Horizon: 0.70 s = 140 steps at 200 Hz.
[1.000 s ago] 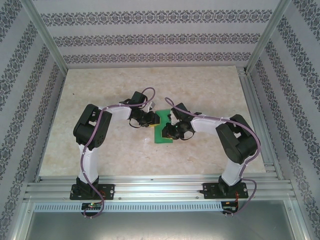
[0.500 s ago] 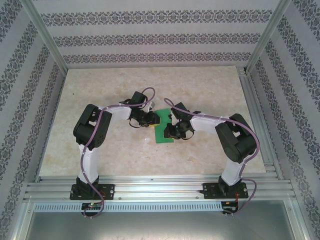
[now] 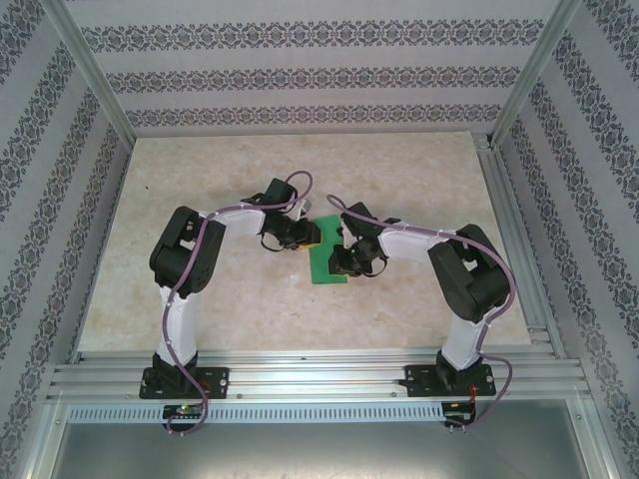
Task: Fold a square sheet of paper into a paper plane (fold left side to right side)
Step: Hold the square sheet of paper at the center of the table, then first fold the square sheet of paper in half at the center of the table.
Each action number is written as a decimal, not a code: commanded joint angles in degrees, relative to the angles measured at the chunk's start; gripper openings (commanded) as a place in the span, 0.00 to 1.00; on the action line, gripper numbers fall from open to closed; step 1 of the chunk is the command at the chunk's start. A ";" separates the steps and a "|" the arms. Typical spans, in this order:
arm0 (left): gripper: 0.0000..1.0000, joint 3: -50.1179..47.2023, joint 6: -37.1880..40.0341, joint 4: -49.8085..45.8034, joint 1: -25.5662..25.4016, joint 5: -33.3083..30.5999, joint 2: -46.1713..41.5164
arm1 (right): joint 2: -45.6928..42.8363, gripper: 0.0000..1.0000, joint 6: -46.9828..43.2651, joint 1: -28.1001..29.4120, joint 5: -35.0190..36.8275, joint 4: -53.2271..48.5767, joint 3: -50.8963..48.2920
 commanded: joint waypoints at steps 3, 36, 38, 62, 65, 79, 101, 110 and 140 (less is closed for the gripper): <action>0.32 4.59 3.15 -2.97 0.07 -4.32 2.30 | 3.45 0.21 -1.60 0.35 3.06 -4.36 -0.27; 0.32 6.21 3.27 -2.92 1.30 -5.35 4.54 | 4.86 0.21 -1.87 0.85 4.18 -6.08 0.14; 0.32 6.27 3.27 -2.91 1.28 -5.44 4.61 | 4.95 0.21 -1.94 0.89 4.24 -6.13 0.16; 0.32 6.54 3.75 -2.81 1.91 -6.62 5.65 | 5.49 0.21 -2.14 0.95 4.61 -7.00 0.56; 0.32 6.43 3.79 -2.77 1.96 -6.86 5.74 | 5.53 0.21 -2.16 0.99 4.69 -7.09 0.54; 0.32 5.97 3.97 -2.57 2.31 -7.59 6.04 | 5.61 0.21 -2.19 0.96 4.84 -7.47 0.82; 0.32 5.51 4.04 -2.04 3.40 -8.42 6.33 | 5.62 0.21 -2.21 1.08 4.70 -7.98 1.06; 0.32 5.33 4.28 -1.81 3.97 -8.86 6.25 | 5.53 0.21 -2.23 1.08 4.70 -7.99 1.11; 0.32 4.79 5.39 0.09 5.90 -9.15 6.62 | 5.34 0.20 -2.40 1.08 4.71 -8.25 0.94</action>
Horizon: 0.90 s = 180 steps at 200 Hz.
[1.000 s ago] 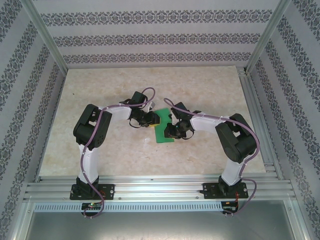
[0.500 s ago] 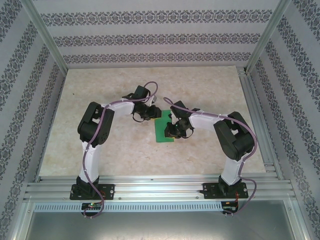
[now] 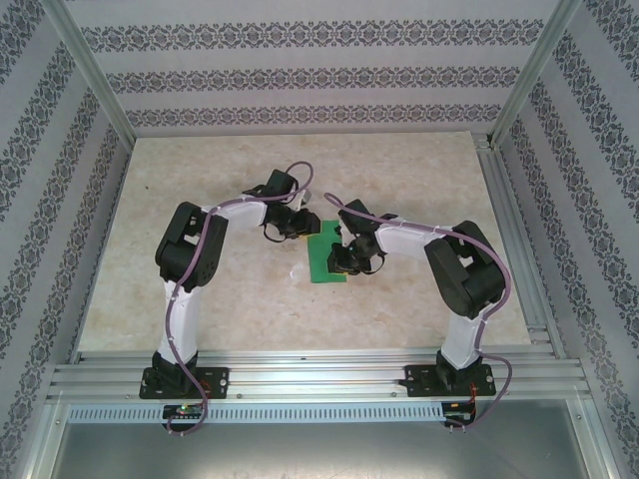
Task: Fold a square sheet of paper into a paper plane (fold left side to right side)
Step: First fold the square sheet of paper in half at the center of the table.
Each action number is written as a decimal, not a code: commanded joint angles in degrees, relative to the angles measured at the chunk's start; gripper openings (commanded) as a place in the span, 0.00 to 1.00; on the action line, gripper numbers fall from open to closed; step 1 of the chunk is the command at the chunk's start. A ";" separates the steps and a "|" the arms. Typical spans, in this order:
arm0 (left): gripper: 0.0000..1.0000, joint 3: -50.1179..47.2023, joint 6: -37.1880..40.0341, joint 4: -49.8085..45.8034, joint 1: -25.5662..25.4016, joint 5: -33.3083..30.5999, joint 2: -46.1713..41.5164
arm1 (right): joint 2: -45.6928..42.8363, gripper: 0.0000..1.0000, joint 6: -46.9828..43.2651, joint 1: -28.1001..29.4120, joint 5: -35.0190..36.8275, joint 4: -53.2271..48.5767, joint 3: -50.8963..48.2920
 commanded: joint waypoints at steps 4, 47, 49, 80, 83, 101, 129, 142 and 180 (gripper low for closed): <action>0.31 -0.88 3.16 1.66 4.31 -6.41 3.17 | 3.35 0.20 -1.11 0.95 4.62 -5.37 -1.99; 0.32 0.40 4.11 4.13 7.14 -4.93 5.90 | 3.28 0.20 -1.02 1.03 4.07 -5.06 -2.39; 0.32 0.57 4.15 4.24 7.28 -4.95 6.04 | 3.28 0.20 -1.02 1.04 4.07 -5.06 -2.40; 0.32 3.91 3.89 4.69 8.68 -4.52 8.74 | 3.32 0.20 -1.12 1.11 3.87 -4.98 -2.50; 0.32 4.37 3.90 4.65 8.78 -4.51 9.00 | 3.36 0.20 -1.11 1.08 3.78 -4.98 -2.52; 0.32 6.79 3.74 4.04 9.43 -4.61 10.69 | 3.28 0.21 -1.05 1.20 3.54 -4.97 -2.35; 0.32 9.32 3.10 3.79 10.57 -5.06 12.16 | 3.10 0.21 -0.87 1.36 3.39 -4.80 -2.60; 0.32 10.38 2.68 3.89 11.04 -5.04 12.65 | 3.17 0.21 -0.88 1.43 3.15 -4.71 -2.58; 0.33 13.58 0.89 5.46 11.61 -4.08 13.65 | 3.28 0.20 -0.77 1.57 2.84 -4.36 -2.52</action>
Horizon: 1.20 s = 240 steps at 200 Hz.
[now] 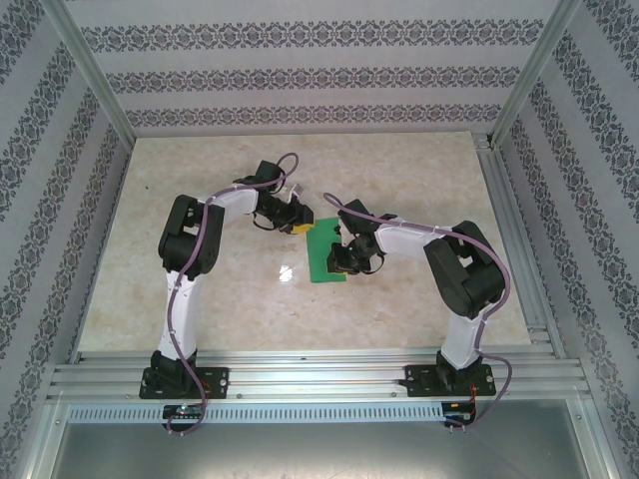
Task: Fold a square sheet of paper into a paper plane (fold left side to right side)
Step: First fold the square sheet of paper in half at the center of the table, then hold the square sheet of paper at the center of the table.
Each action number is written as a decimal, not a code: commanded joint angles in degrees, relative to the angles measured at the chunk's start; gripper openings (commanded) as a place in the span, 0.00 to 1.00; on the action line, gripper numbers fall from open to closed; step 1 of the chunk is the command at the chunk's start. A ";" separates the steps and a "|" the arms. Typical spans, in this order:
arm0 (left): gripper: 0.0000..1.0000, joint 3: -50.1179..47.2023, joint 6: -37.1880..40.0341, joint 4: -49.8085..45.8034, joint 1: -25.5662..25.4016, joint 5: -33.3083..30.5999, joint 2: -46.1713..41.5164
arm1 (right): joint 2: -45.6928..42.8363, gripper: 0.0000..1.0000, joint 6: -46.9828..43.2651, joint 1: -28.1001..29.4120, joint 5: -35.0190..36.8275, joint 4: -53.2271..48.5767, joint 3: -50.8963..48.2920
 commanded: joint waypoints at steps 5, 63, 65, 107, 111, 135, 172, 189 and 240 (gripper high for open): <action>0.33 3.85 1.72 13.92 5.71 -17.46 6.01 | 3.21 0.20 -0.66 1.38 2.62 -4.67 -2.50; 0.33 9.86 0.13 12.38 7.28 -17.97 6.94 | 2.95 0.21 -0.46 1.42 2.08 -3.95 -2.52; 0.33 9.67 0.21 12.37 7.36 -18.06 6.74 | 2.87 0.21 -0.36 1.47 1.98 -3.81 -2.48; 0.36 3.04 4.32 12.65 8.25 -20.74 -3.53 | -1.07 0.27 0.16 1.56 0.03 -2.40 0.17; 0.36 2.20 4.57 12.69 8.40 -20.78 -4.74 | -1.53 0.29 0.09 1.57 -0.08 -2.46 0.69; 0.38 -3.49 6.08 12.71 8.88 -21.69 -12.24 | -5.01 0.35 -0.64 1.33 0.52 -4.20 3.97; 0.41 -17.19 5.34 15.80 8.64 -19.57 -23.65 | -10.80 0.48 -2.39 -0.02 3.51 -7.68 7.11; 0.42 -23.57 4.47 17.53 7.27 -17.56 -27.64 | -12.49 0.52 -3.14 -1.80 3.77 -8.31 6.53; 0.42 -36.43 -1.70 24.00 -4.04 -14.89 -31.71 | -13.52 0.52 -0.90 -5.36 -0.80 -2.95 -1.05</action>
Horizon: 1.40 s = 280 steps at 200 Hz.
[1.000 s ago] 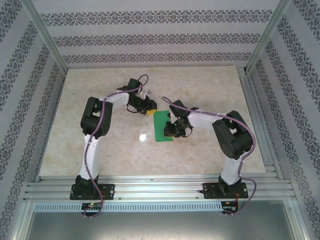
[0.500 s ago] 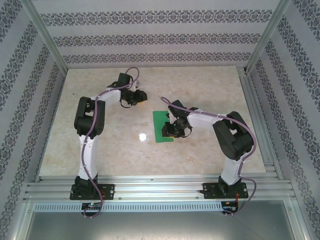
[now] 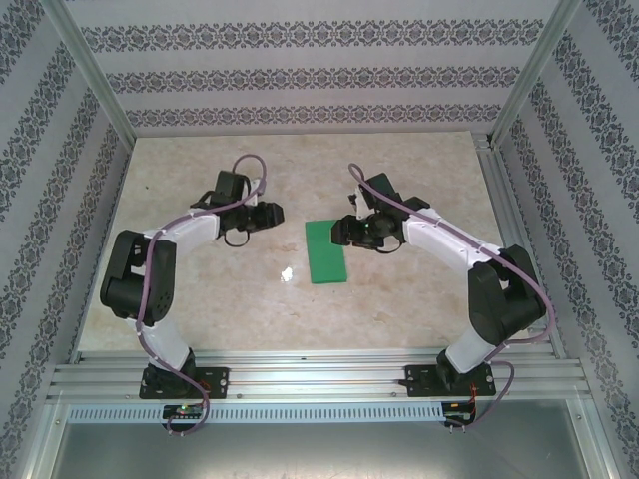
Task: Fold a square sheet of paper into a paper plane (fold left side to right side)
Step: Hold the square sheet of paper at the center of the table.
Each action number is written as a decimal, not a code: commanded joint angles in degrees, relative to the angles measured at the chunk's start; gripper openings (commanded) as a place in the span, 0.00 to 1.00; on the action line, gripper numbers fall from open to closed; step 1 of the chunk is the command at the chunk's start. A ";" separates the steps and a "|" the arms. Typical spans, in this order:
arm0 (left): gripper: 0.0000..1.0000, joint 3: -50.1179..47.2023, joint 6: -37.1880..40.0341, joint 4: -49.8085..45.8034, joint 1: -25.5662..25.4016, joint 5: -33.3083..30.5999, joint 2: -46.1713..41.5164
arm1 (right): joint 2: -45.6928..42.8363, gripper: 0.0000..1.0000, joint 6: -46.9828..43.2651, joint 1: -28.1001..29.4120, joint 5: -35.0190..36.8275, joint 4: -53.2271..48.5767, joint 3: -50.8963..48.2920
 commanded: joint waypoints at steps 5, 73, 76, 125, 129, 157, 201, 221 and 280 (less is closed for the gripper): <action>0.42 -4.09 -4.49 6.67 -6.66 2.44 -0.69 | 0.41 0.51 1.33 -0.36 -2.41 2.82 -4.94; 0.32 -2.86 -7.63 9.92 -13.92 2.35 6.03 | 5.14 0.25 6.38 0.05 -7.98 13.17 -8.66; 0.32 -2.84 -7.60 9.96 -13.98 2.18 6.25 | 5.36 0.25 6.41 0.09 -7.90 13.36 -8.49; 0.28 -1.58 -7.74 11.31 -13.90 2.01 9.05 | 11.40 0.21 9.40 -0.46 -8.31 18.44 -1.91; 0.28 -1.60 -7.84 11.36 -13.93 2.00 9.19 | 12.17 0.21 9.62 -0.52 -8.55 18.83 -1.05; 0.28 -1.84 -7.81 11.60 -13.92 1.95 9.83 | 17.96 0.20 11.14 -0.70 -9.15 19.98 5.46; 0.28 -2.69 -7.75 12.01 -13.91 1.59 10.35 | 26.87 0.18 13.78 -0.88 -9.35 20.58 14.15; 0.28 -3.21 -7.19 12.17 -13.91 1.58 10.41 | 29.85 0.18 14.24 -0.79 -10.18 20.33 17.38; 0.28 -4.77 1.21 8.38 -16.92 0.85 9.42 | 34.00 0.17 13.45 -0.92 -4.12 13.30 19.65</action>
